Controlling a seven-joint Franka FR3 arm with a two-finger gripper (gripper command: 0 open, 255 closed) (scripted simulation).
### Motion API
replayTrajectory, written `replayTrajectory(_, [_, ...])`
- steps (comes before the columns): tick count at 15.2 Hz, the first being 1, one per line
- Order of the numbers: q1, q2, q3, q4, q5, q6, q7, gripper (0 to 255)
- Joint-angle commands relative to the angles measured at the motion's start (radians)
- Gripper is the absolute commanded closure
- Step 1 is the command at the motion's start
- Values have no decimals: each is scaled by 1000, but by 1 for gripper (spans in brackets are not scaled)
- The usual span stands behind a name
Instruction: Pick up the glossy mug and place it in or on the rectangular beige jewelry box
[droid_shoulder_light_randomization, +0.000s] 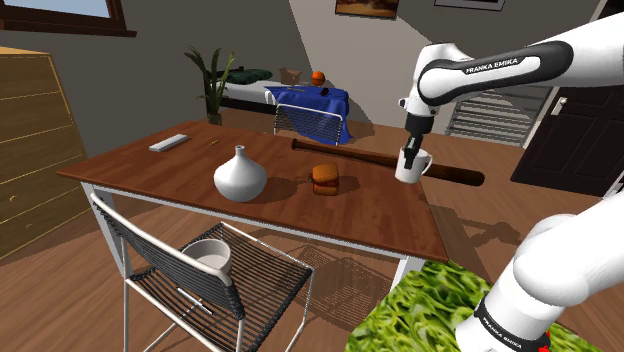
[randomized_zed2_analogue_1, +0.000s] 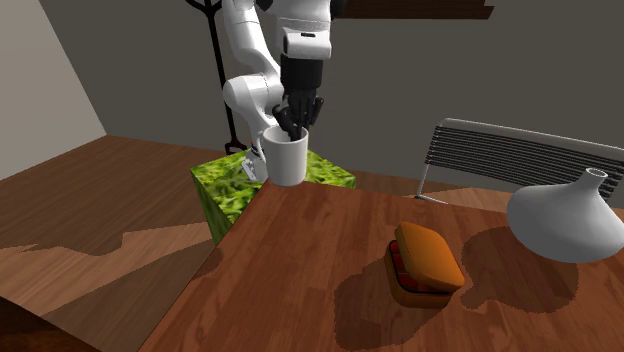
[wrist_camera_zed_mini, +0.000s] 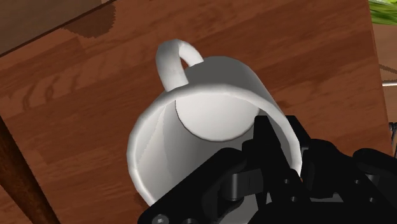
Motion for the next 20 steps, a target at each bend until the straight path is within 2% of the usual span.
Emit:
replayTrajectory(1, [1, -3, 2, 26, 2, -29, -2, 255])
replayTrajectory(5, [2, -8, 6, 68, 5, -76, -5, 255])
replayTrajectory(13, [57, 267, 58, 344, 64, -86, 69, 255])
replayTrajectory(20, [90, 522, 91, 657, 96, -150, 121, 255])
